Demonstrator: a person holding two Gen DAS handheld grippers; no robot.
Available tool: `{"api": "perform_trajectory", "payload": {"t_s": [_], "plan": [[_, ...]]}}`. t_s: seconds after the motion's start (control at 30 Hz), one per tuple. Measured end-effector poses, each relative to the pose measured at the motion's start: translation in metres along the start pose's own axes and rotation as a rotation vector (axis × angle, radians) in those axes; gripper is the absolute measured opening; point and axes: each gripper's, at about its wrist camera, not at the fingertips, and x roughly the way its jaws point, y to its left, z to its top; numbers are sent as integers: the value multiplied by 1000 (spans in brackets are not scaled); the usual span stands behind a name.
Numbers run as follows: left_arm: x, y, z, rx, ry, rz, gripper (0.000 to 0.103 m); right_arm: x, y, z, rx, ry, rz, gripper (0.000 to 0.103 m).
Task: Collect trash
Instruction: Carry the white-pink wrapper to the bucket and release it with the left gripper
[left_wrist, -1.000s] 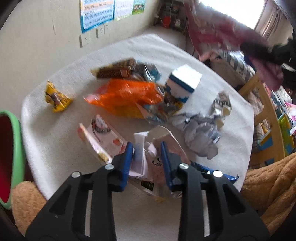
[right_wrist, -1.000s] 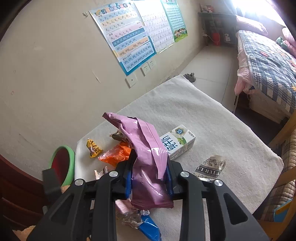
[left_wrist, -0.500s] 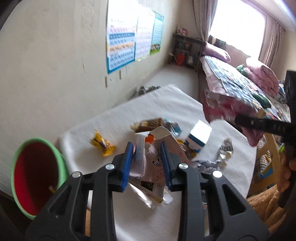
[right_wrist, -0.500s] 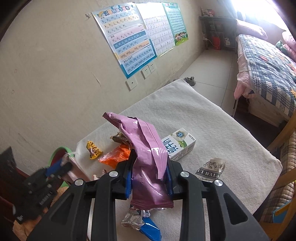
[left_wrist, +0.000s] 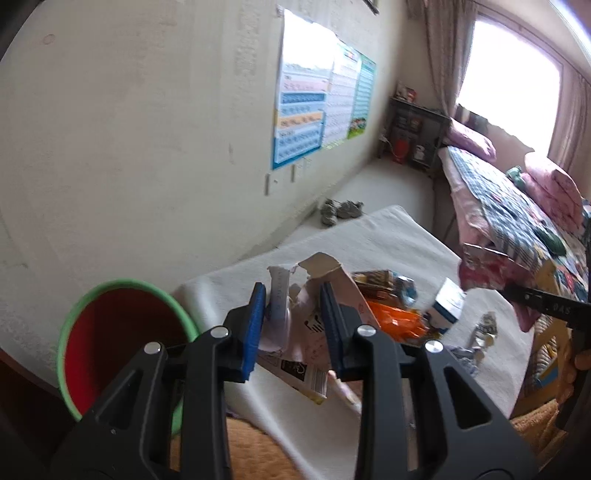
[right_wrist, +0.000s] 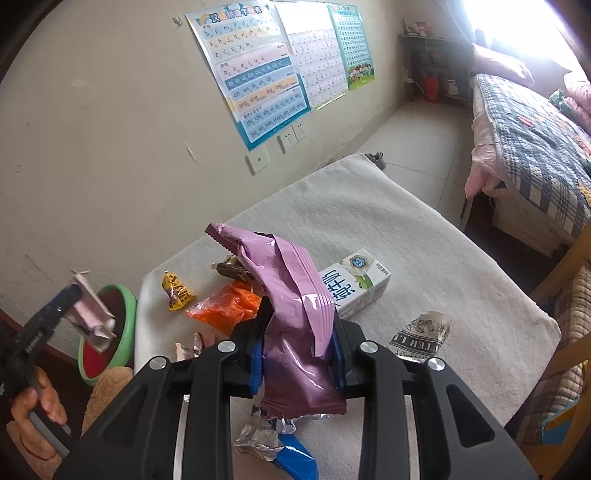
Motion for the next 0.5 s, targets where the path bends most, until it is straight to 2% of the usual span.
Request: {"api": "perform_trajectory", "payload": {"t_s": [0.1, 0.33, 0.5], "plan": [[-6, 18, 2, -11, -25, 43, 29, -7, 9, 2, -7, -24, 8, 27], [-5, 56, -2, -96, -30, 83, 29, -21, 46, -2, -30, -91, -8, 27], [-8, 78, -4, -117, -38, 123, 29, -12, 79, -7, -32, -73, 35, 27]]}}
